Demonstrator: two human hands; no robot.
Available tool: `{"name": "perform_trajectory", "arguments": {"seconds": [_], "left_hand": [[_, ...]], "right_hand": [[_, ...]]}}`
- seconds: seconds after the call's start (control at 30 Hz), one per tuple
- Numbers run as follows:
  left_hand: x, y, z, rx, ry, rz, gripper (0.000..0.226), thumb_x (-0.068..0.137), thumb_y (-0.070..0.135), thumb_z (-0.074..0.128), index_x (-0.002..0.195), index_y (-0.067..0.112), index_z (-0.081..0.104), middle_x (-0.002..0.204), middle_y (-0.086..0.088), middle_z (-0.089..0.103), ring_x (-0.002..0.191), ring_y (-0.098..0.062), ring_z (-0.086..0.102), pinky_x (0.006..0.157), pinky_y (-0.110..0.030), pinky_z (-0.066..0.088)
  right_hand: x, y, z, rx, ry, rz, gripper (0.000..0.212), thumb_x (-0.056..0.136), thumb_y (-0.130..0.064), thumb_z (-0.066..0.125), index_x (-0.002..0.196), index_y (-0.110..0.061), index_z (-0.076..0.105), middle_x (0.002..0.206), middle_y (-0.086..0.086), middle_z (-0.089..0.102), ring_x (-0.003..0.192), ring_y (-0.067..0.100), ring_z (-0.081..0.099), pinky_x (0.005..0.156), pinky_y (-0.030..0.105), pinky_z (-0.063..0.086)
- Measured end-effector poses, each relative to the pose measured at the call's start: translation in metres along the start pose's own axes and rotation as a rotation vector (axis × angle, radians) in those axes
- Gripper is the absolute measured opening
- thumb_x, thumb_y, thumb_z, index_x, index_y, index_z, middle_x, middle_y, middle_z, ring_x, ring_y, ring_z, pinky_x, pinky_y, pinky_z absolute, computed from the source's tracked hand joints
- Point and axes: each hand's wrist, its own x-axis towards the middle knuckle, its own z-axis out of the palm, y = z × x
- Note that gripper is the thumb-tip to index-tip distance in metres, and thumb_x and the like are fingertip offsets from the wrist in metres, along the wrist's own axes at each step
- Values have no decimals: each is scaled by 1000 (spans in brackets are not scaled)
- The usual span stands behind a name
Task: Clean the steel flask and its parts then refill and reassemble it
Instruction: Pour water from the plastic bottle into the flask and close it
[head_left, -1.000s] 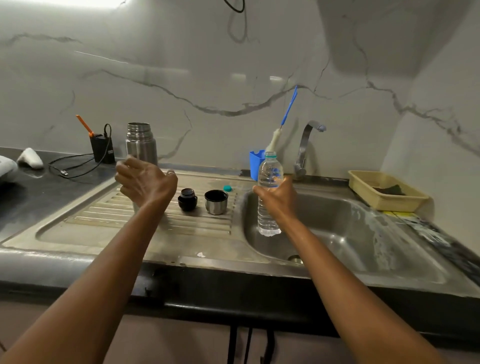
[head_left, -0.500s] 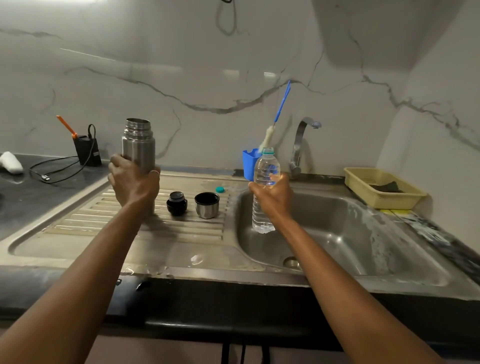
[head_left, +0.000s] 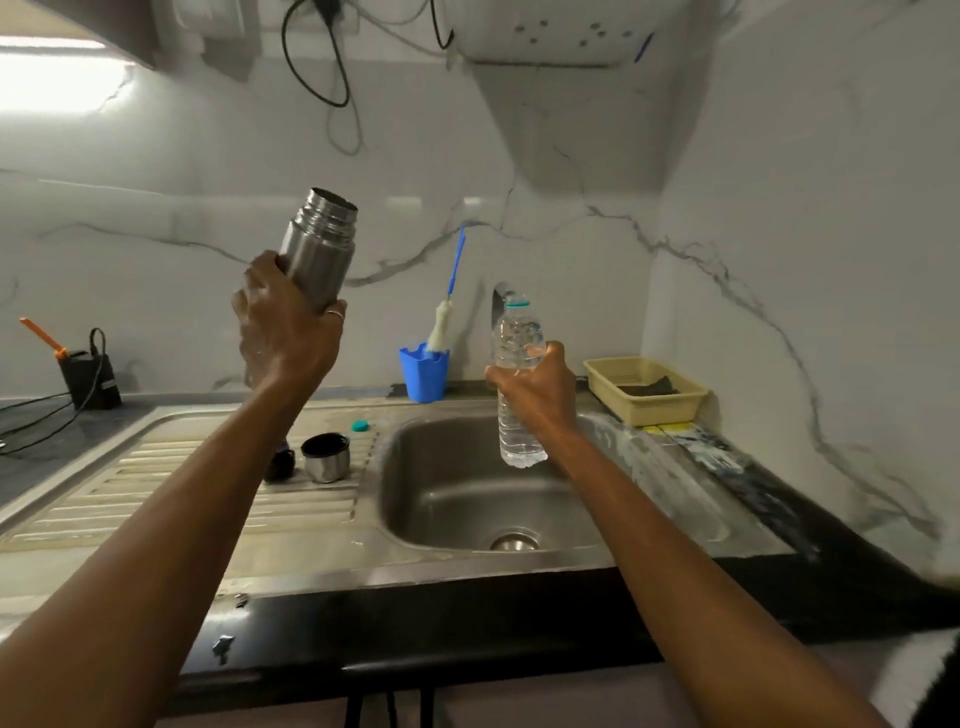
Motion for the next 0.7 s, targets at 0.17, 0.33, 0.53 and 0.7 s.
{"name": "perform_trajectory", "arguments": {"seconds": [0.17,0.33,0.53,0.7], "left_hand": [[-29,30,33,-54,-130,35,64,81,35,79,128,12,41,123,-13,55,108,-37,54,80,-45,43],[-68,37,79,-115,-299,52,65,80,33,81,128,13,42,117,-9,56,99,-29,54,79,-43,45],[-108,5,133,-103,-488,26,70,76,32,82,132,13,44,121,-9,54,107,-31,57,85,-46,50],[-129,-28,163,-62,-615,-21,66,74,31,86,123,15,45,117,-7,52,104,-27,56,83,-41,47]], "right_hand": [[5,8,-29,-65,-8,5,60,73,-35,84,116,-15,48,101,0,66,92,23,67,82,38,56],[4,23,-44,-80,-35,-7,61,77,-32,85,121,-11,50,102,-2,63,88,17,62,68,26,44],[7,54,-40,-163,-94,0,53,76,-28,83,117,-17,52,101,-5,65,87,15,63,66,23,44],[15,71,-34,-292,-159,-85,46,75,-25,83,109,-19,53,88,-12,60,75,3,57,59,15,39]]}}
